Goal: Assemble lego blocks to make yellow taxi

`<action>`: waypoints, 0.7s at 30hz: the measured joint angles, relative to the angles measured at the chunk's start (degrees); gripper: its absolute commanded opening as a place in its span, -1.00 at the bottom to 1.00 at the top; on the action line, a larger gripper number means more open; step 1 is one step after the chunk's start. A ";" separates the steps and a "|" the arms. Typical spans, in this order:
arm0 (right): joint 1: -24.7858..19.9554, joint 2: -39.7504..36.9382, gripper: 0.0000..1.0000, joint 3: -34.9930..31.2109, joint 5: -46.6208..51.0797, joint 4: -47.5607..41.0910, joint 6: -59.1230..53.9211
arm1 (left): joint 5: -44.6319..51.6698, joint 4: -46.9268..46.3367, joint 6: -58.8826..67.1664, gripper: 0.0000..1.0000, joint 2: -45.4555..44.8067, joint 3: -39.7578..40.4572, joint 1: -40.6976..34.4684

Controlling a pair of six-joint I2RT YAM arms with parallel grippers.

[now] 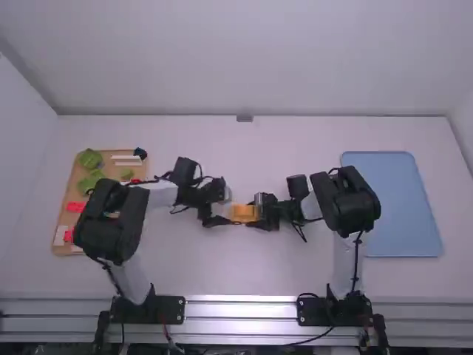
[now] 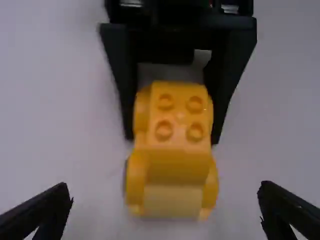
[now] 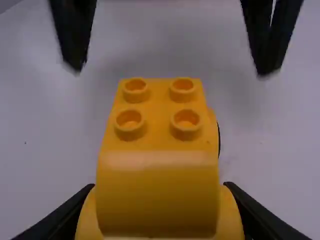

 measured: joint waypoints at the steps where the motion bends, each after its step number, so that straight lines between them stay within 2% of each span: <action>1: 0.02 0.00 0.15 0.02 0.13 0.39 0.48 | 0.92 0.13 0.61 0.98 -1.09 -0.33 1.44; 5: -0.02 0.00 0.10 0.11 -0.85 3.74 3.78 | 1.33 3.63 -1.46 0.98 -4.72 -1.68 5.14; 9: -1.62 -1.57 0.06 0.83 -2.89 5.57 11.17 | -9.25 14.75 -20.48 0.98 -6.54 -2.14 8.09; 11: -2.69 -3.34 0.06 0.87 -2.64 4.70 13.97 | -12.87 16.11 -25.57 0.98 -6.58 -2.14 8.33; 14: -7.96 -13.18 0.04 1.20 1.88 -4.17 21.35 | -25.20 16.79 -39.21 0.98 -6.62 -2.14 8.35; 15: -9.01 -15.08 0.00 1.29 3.04 -6.03 22.18 | -27.91 16.74 -41.57 0.98 -6.62 -2.14 8.15; 18: -15.30 -27.08 -0.03 1.95 12.41 -21.97 24.74 | -36.94 16.81 -48.85 0.98 -6.62 -2.14 7.54; 21: -20.13 -35.67 -0.12 1.97 20.83 -30.49 25.94 | -42.77 16.85 -53.79 0.98 -6.62 -2.14 7.41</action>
